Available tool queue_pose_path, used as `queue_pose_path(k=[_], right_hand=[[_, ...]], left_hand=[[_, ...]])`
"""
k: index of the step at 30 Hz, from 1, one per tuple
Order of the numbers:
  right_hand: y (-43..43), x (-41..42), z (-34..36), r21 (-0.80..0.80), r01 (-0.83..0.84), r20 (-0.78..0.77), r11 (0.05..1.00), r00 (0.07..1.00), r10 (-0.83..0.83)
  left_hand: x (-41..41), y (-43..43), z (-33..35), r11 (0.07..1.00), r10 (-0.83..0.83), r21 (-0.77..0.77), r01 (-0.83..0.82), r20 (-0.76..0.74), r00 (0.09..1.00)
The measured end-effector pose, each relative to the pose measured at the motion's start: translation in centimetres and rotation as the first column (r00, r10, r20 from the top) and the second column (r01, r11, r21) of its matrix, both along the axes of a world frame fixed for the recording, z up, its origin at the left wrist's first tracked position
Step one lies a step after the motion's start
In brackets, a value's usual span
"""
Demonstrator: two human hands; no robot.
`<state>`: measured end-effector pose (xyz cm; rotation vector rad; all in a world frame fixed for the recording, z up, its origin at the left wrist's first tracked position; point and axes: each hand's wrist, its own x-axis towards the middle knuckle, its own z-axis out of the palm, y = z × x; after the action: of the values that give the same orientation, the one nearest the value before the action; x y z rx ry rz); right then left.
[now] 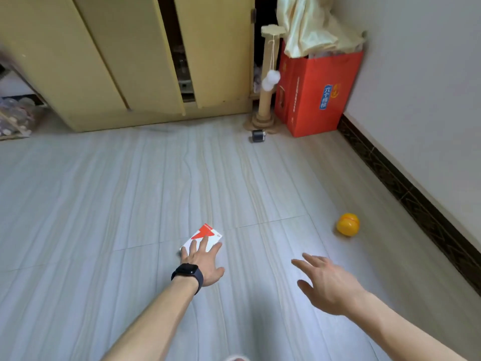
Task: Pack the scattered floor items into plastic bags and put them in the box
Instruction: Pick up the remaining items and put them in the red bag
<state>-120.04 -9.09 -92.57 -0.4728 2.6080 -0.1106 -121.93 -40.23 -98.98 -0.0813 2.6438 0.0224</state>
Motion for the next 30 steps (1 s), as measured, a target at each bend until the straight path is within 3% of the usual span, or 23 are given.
queue_pose_path(k=[5, 10, 15, 18, 20, 24, 27, 30], right_hand=[[-0.7, -2.0, -10.6, 0.061, 0.023, 0.16, 0.998, 0.987, -0.033], [-0.8, -2.3, -18.8, 0.146, 0.001, 0.213, 0.989, 0.977, -0.033], [0.0, -1.1, -22.0, 0.087, 0.0, 0.155, 0.996, 0.988, -0.014], [0.9, -1.9, -22.0, -0.026, -0.005, 0.133, 1.0, 0.991, 0.008], [2.5, -3.6, -21.6, -0.097, 0.085, 0.133, 0.992, 0.989, -0.072], [6.8, -8.5, -20.4, -0.171, 0.354, -0.014, 0.919, 0.932, -0.362], [9.9, -12.9, -18.9, -0.235, 0.53, -0.204, 0.815, 0.793, -0.574], [12.6, -16.9, -18.5, -0.25, 0.706, -0.196, 0.663, 0.634, -0.748]], left_hand=[[-2.2, -2.0, -7.8, 0.994, 0.092, -0.07, -0.087, 0.071, 0.993], [-4.8, -4.4, -12.7, 0.976, 0.198, -0.093, -0.199, -0.017, 0.98], [-7.0, -4.0, -13.9, 0.953, 0.304, 0.057, -0.299, -0.109, 0.947], [-9.3, -0.4, -13.3, 0.961, 0.257, 0.147, -0.234, -0.161, 0.953], [-11.1, 3.2, -12.9, 0.963, 0.19, 0.23, -0.141, -0.205, 0.96], [-13.6, 11.4, -12.2, 0.947, 0.001, 0.309, 0.089, -0.278, 0.961], [-14.5, 16.1, -12.3, 0.938, -0.135, 0.269, 0.22, -0.302, 0.944], [-14.5, 18.8, -13.1, 0.927, -0.191, 0.255, 0.273, -0.305, 0.933]])
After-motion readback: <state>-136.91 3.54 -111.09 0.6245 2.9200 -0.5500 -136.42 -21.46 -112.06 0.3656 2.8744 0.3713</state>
